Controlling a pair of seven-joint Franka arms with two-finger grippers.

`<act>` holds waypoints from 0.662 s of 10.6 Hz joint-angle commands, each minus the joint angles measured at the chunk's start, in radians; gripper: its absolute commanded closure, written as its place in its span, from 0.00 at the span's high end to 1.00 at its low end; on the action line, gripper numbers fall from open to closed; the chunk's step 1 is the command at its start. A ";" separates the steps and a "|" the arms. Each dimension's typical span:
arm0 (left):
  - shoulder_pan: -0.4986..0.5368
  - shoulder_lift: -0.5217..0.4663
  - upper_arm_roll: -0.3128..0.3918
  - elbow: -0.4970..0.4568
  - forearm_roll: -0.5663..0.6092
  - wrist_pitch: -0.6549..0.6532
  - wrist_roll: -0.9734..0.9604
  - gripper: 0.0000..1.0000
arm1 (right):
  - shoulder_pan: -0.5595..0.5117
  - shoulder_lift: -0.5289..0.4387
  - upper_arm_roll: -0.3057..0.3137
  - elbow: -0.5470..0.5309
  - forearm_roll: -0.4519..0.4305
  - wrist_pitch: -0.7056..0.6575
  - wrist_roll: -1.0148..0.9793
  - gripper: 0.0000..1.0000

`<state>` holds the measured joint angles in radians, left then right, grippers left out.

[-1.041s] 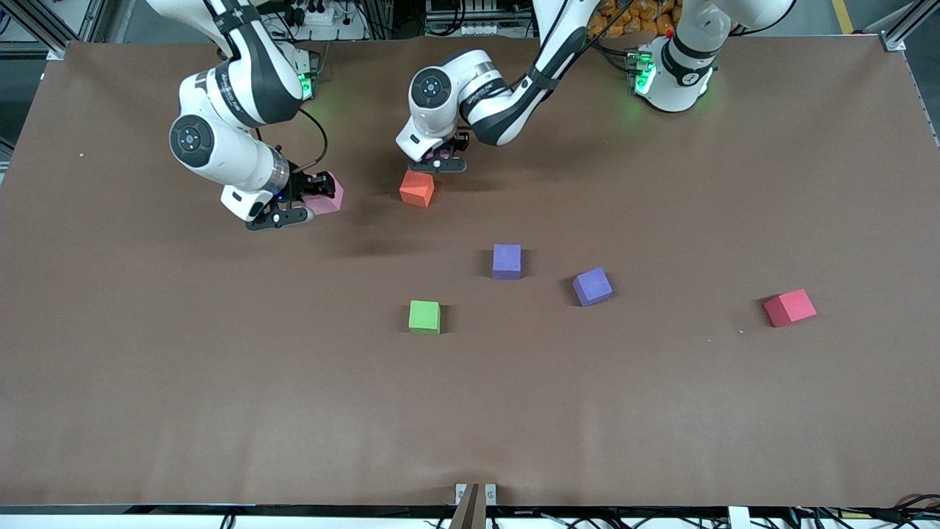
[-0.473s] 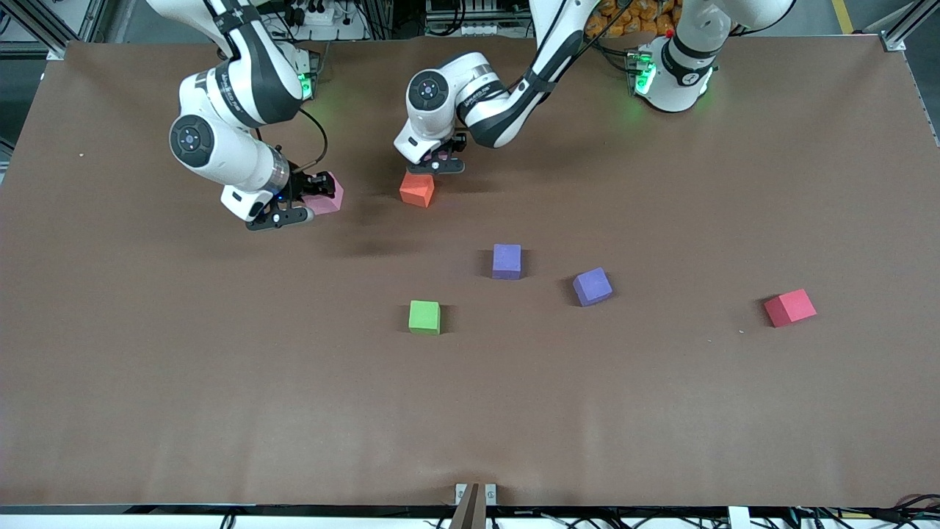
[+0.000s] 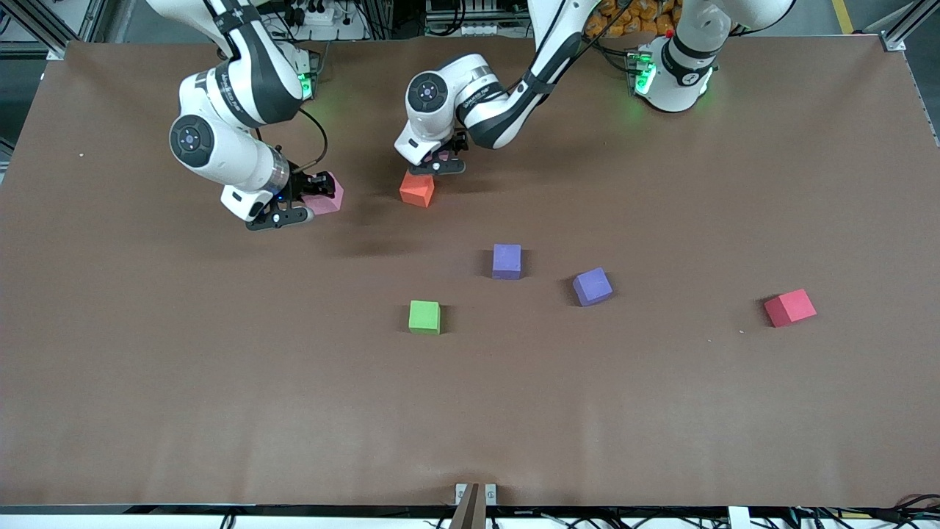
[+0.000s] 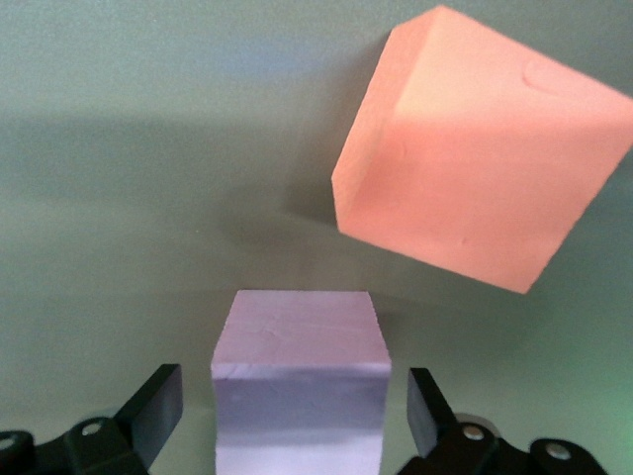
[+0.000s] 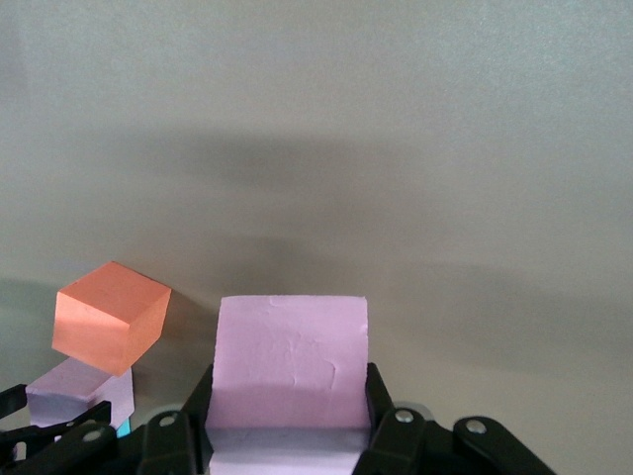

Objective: Arrange blocks into number 1

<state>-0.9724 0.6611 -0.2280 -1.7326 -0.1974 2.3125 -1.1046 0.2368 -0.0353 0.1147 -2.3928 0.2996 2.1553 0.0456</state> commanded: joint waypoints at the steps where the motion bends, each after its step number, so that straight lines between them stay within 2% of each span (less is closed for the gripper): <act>1: -0.019 -0.027 0.066 0.033 -0.028 -0.036 -0.024 1.00 | -0.011 -0.025 0.008 -0.006 0.000 -0.008 -0.012 0.52; 4: -0.019 -0.032 0.114 0.117 -0.008 -0.114 -0.002 1.00 | -0.008 -0.035 0.008 -0.003 0.000 -0.008 0.000 0.52; 7: -0.038 -0.026 0.121 0.146 0.013 -0.114 0.231 1.00 | 0.009 -0.035 0.010 0.009 0.007 -0.006 0.063 0.52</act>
<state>-0.9816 0.6351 -0.1247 -1.5968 -0.1956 2.2167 -0.9628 0.2387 -0.0475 0.1174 -2.3884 0.3005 2.1553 0.0593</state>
